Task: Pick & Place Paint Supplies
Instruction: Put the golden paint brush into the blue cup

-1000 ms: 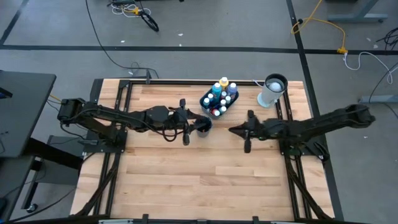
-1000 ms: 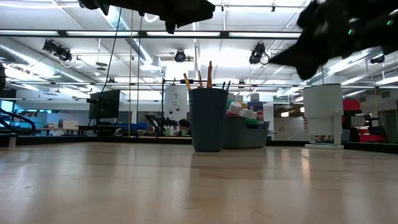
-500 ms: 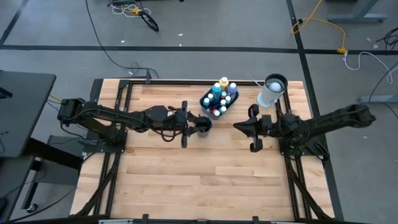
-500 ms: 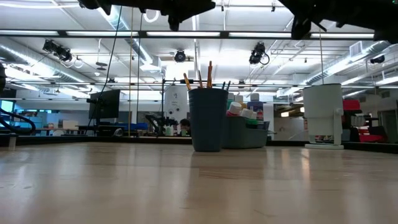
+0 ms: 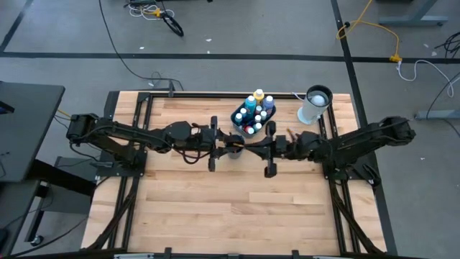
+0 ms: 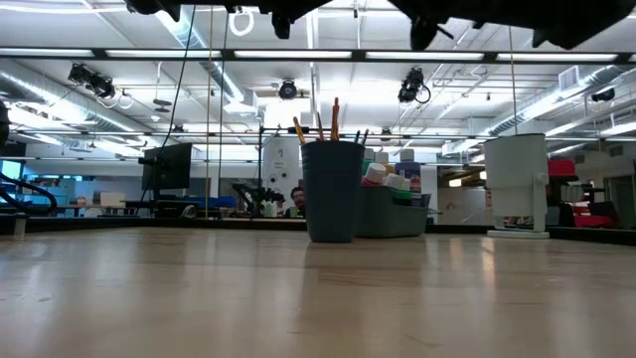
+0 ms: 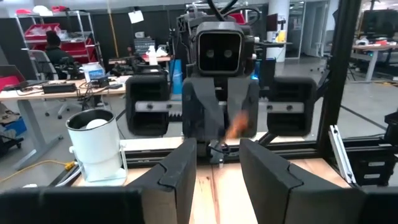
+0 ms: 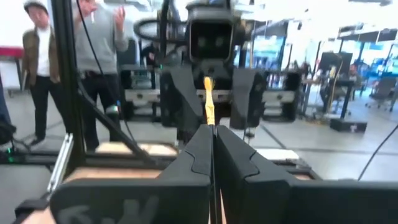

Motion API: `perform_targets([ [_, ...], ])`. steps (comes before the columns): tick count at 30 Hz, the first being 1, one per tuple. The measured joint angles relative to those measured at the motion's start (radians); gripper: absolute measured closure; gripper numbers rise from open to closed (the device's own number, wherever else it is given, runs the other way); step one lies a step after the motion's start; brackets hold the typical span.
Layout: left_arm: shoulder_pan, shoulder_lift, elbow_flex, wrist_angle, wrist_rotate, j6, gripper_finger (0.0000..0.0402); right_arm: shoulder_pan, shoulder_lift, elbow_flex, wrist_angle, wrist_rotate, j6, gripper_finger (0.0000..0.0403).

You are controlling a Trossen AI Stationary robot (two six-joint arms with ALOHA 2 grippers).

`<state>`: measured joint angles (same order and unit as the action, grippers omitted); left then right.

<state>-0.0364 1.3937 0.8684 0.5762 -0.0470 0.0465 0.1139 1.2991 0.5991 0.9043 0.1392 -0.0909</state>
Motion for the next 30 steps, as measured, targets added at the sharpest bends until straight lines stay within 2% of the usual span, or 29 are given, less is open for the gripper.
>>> perform_targets([
  [6, 0.0, 0.0, 0.0, -0.007, 0.05, 0.016, 0.0254, -0.018, 0.042, 0.042, -0.026, 0.001, 0.001, 0.0397],
  [12, 0.0, 0.0, 0.0, 0.002, 0.029, 0.038, 0.0226, -0.034, 0.041, 0.042, -0.037, -0.016, 0.003, 0.0397],
  [16, 0.0, 0.0, 0.0, 0.018, 0.022, 0.041, 0.0228, -0.043, 0.041, 0.042, -0.046, -0.023, 0.003, 0.0397],
  [21, 0.0, 0.0, 0.0, 0.017, 0.012, 0.041, 0.0261, -0.05, 0.041, 0.042, -0.047, -0.026, 0.003, 0.0397],
  [30, 0.001, 0.0, 0.0, 0.017, -0.029, 0.055, 0.0359, -0.052, 0.041, 0.042, -0.045, -0.045, -0.011, 0.0395],
])
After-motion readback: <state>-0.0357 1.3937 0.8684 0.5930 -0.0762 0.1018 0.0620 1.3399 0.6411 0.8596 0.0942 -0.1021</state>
